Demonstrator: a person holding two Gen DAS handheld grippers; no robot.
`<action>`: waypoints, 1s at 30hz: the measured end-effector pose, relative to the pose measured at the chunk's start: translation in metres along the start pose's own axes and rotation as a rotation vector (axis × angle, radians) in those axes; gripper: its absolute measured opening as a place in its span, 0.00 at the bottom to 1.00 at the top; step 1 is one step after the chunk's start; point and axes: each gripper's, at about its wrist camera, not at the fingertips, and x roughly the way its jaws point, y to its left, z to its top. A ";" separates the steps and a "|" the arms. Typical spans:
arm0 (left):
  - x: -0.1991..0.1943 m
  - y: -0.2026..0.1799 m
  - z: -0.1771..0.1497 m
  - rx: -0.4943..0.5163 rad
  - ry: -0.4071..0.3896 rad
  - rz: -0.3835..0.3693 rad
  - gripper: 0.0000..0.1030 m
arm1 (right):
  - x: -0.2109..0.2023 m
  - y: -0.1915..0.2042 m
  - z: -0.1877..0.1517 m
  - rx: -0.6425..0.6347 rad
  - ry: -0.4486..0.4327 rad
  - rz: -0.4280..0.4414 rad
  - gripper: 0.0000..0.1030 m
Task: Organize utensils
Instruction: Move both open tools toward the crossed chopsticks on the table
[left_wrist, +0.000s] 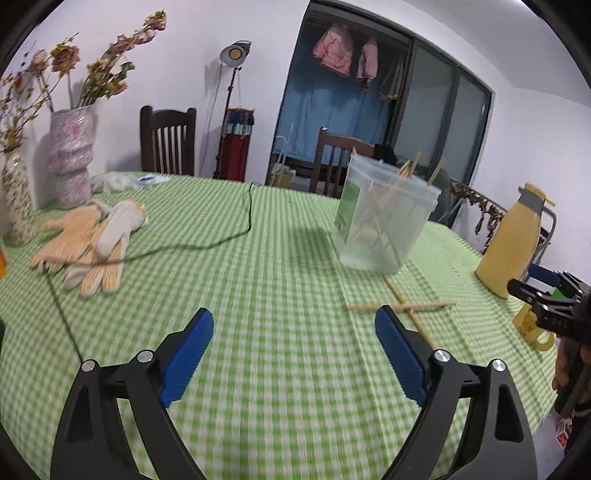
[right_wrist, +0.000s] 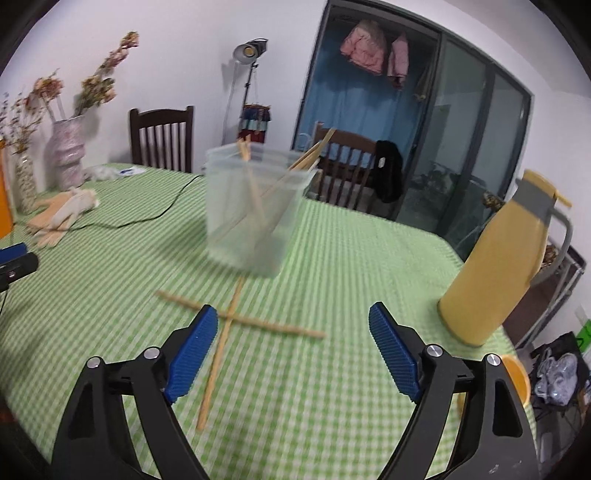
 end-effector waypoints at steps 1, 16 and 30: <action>0.000 -0.003 -0.007 -0.007 0.014 -0.001 0.84 | -0.002 0.000 -0.008 -0.007 0.002 0.016 0.80; 0.021 -0.046 -0.024 0.035 0.113 -0.001 0.84 | 0.071 -0.012 -0.032 -0.302 0.165 0.001 0.81; 0.071 -0.113 -0.034 0.138 0.255 -0.073 0.84 | 0.158 -0.031 -0.007 -0.261 0.219 0.293 0.37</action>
